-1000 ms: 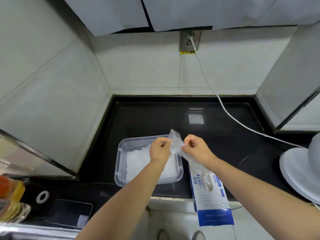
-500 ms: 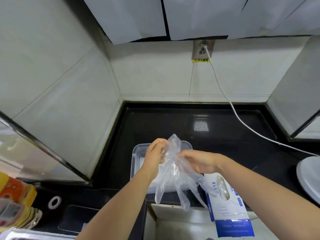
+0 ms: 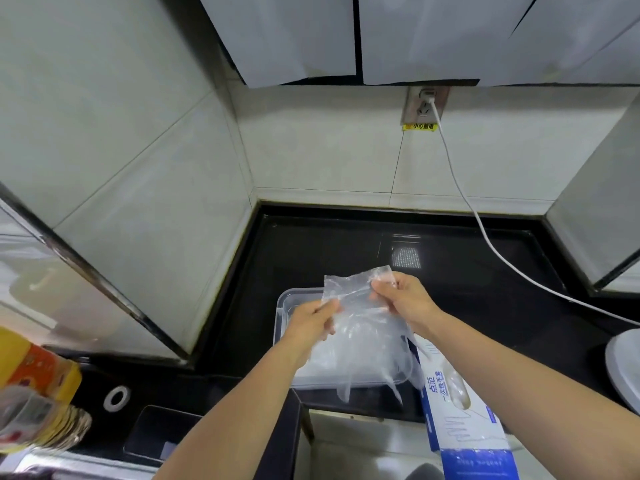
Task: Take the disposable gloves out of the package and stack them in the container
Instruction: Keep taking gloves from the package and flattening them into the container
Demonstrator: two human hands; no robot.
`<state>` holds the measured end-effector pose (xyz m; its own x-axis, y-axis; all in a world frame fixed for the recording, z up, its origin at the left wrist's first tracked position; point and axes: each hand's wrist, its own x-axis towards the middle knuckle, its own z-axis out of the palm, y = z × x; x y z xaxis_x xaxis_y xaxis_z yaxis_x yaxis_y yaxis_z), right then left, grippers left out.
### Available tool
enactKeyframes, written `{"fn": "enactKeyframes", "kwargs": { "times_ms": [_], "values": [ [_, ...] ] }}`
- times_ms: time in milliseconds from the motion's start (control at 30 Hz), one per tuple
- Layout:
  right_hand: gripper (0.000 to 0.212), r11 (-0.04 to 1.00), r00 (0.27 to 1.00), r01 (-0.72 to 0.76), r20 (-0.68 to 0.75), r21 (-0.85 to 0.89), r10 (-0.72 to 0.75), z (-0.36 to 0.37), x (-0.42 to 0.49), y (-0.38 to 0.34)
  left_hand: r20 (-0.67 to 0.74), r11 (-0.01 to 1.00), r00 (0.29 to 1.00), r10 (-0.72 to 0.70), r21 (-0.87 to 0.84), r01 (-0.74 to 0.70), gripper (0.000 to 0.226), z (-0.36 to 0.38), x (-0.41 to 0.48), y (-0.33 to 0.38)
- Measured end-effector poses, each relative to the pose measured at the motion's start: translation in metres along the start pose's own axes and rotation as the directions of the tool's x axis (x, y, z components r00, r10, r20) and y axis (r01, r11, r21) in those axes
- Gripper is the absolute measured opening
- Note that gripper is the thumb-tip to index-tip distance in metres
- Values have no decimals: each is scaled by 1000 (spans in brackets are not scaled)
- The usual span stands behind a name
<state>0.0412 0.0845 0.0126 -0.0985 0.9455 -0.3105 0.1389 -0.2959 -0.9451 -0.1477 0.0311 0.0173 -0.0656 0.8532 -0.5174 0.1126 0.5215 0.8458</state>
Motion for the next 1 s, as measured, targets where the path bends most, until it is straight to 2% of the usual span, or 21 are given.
{"fn": "enactKeyframes", "kwargs": {
  "times_ms": [67, 167, 233, 300, 367, 433, 467, 533, 567, 633, 767, 833, 900, 933, 967, 1000],
  "values": [
    [14, 990, 998, 49, -33, -132, -54, -1, 3, -4, -37, 998, 998, -55, -38, 53, 30, -5, 2, 1],
    [13, 956, 985, 115, 156, -271, -74, 1, 3, -13, -35, 999, 999, 33, -39, -34, 46, -9, 4, 6],
    [10, 928, 954, 178, 290, -326, -81, 7, 0, -22, 26, 990, 992, 126, 59, -127, 47, -8, 4, 18],
    [7, 925, 938, 200, 337, -324, -85, 15, 1, -28, 135, 947, 973, 186, 239, -214, 34, -6, 6, 28],
    [27, 963, 945, 123, 324, -240, -40, 18, 5, -28, 143, 921, 964, 223, 293, -257, 19, -7, 10, 30],
    [46, 983, 922, -29, 374, -182, 97, 15, 7, -25, 35, 925, 967, 254, 285, -253, 15, -8, 16, 28],
    [44, 976, 880, -93, 443, -195, 172, 11, 7, -22, -35, 926, 965, 259, 292, -238, 14, -9, 18, 25],
    [23, 950, 777, -179, 555, -256, 296, 2, 8, -16, -141, 938, 959, 244, 286, -197, 12, -13, 25, 18],
    [16, 934, 760, -211, 552, -290, 343, -3, 8, -15, -173, 945, 955, 240, 268, -189, 14, -15, 27, 14],
    [12, 914, 805, -243, 459, -325, 377, -12, 14, -14, -228, 947, 940, 252, 259, -191, 18, -22, 30, 3],
    [13, 932, 894, -295, 283, -209, 347, -23, 26, -24, -271, 900, 923, 274, 412, -146, 23, -25, 29, -13],
    [18, 931, 939, -251, 167, -264, 300, -20, 31, -29, -274, 865, 925, 262, 492, -99, 22, -17, 30, -19],
    [32, 915, 984, -137, 55, -379, 170, -9, 37, -28, -285, 829, 928, 239, 558, -42, 24, -7, 29, -26],
    [41, 874, 998, -53, -11, -483, 54, -2, 39, -24, -293, 820, 932, 216, 573, -10, 26, -3, 28, -29],
    [47, 792, 992, 44, -65, -609, -105, 5, 40, -20, -300, 811, 933, 196, 585, 17, 29, 2, 28, -33],
    [47, 679, 953, 166, -61, -715, -297, 12, 35, -18, -305, 804, 935, 180, 593, 38, 32, 6, 27, -35]
  ]
}}
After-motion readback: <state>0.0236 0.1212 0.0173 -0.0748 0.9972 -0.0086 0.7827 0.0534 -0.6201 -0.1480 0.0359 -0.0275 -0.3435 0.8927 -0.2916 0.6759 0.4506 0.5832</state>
